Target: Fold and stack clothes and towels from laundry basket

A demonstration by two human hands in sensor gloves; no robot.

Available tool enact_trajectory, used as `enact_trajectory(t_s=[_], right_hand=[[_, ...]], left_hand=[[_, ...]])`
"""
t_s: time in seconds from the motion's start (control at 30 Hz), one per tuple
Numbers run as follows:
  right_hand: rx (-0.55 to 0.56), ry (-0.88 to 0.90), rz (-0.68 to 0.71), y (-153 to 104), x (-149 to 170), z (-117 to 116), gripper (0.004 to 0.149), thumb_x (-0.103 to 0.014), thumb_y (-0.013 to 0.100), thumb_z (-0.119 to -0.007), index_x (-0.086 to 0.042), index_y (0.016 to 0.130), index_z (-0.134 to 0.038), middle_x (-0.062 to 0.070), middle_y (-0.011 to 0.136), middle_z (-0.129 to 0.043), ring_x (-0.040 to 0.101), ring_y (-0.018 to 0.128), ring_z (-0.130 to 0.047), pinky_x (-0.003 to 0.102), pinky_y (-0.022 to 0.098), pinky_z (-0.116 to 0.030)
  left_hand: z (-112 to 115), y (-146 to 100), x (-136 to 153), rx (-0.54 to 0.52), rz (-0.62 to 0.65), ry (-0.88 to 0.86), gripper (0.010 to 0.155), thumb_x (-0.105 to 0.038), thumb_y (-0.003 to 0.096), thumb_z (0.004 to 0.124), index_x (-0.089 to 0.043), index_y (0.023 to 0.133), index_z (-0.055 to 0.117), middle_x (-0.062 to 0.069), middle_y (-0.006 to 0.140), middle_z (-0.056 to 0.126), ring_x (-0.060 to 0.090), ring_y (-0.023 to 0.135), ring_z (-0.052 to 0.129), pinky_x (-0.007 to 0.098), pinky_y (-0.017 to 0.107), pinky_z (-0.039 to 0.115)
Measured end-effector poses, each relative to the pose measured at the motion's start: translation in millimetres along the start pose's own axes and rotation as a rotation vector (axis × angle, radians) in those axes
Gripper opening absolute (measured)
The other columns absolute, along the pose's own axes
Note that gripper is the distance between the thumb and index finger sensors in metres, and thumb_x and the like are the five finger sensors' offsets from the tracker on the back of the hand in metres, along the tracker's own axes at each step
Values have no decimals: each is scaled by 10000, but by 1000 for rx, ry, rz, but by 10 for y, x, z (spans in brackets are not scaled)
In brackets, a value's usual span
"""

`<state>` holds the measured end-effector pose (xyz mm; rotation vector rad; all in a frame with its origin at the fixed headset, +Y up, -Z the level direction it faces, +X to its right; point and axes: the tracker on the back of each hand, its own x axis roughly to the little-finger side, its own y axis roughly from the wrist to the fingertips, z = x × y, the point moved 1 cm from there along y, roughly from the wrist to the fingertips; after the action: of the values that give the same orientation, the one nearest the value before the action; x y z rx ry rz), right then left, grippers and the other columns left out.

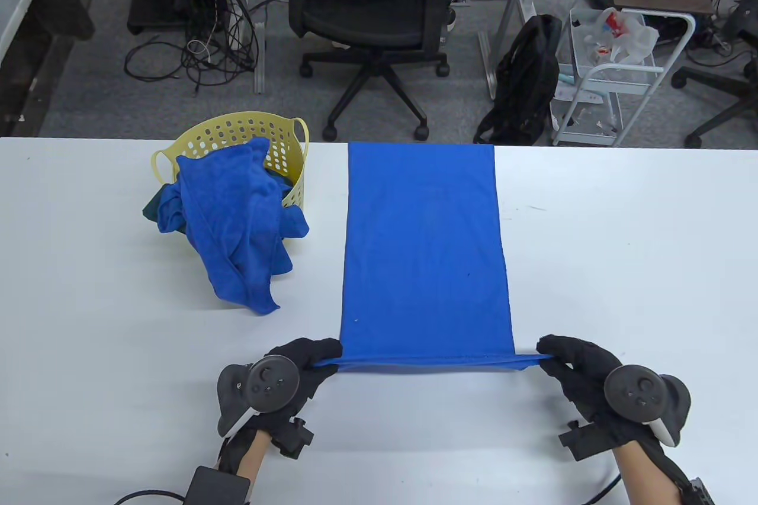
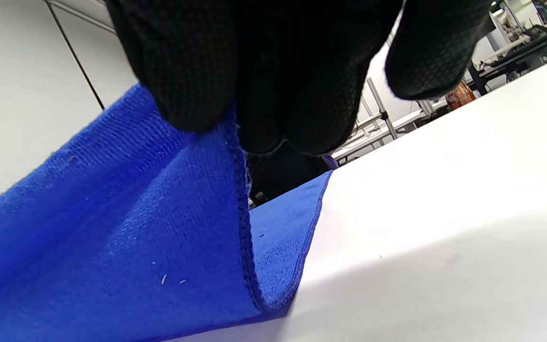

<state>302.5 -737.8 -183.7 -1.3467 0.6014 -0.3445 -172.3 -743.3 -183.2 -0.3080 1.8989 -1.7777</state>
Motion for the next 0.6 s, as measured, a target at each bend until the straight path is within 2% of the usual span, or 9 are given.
enact_trajectory(t_s=[0.1,0.17,0.23,0.3,0.4,0.47,0.6], right_hand=[[-12,-5,7,5,-1,-17,378,-289,497,-873,-199,863,-847,50,821,-939,301,746,-924,630,622,-699],[-39,12,16,15,2,-25,376,-289,503,-866,-193,866,-849,86,875,-912,332,790,-897,652,631,-677],[-86,64,11,27,32,-25,374,-285,519,-848,-176,877,-843,146,976,-836,386,869,-830,683,647,-634],[-111,114,9,36,65,-22,381,-275,546,-811,-147,905,-822,211,1068,-729,454,940,-739,698,663,-590],[-150,244,30,52,122,-26,402,-260,584,-737,-92,949,-760,280,1156,-547,518,1006,-596,688,690,-534],[-157,357,60,64,133,-44,408,-237,590,-714,-72,963,-727,279,1170,-502,520,1017,-552,671,698,-508],[-191,502,130,94,104,-106,411,-214,593,-667,-91,985,-662,238,1163,-547,450,1018,-626,638,711,-520]], left_hand=[[8,35,41,102,68,-114,453,-443,456,891,-386,903,855,-73,844,1000,102,590,1075,282,428,934],[31,66,91,244,132,-220,461,-447,470,868,-381,926,845,-45,927,966,151,714,1059,324,514,933],[68,77,173,388,138,-337,483,-474,495,824,-370,967,822,-2,1033,899,226,866,990,392,618,890],[89,80,227,431,125,-401,509,-498,519,772,-374,1012,784,51,1113,826,286,951,920,448,680,833],[103,85,262,428,115,-432,518,-524,562,701,-403,1065,714,126,1238,643,418,1101,698,612,749,672],[104,80,250,388,110,-424,512,-527,585,662,-417,1085,669,148,1290,510,487,1159,503,666,776,554],[140,93,195,336,147,-544,480,-502,612,605,-403,1082,612,141,1294,518,475,1161,518,675,777,541]])
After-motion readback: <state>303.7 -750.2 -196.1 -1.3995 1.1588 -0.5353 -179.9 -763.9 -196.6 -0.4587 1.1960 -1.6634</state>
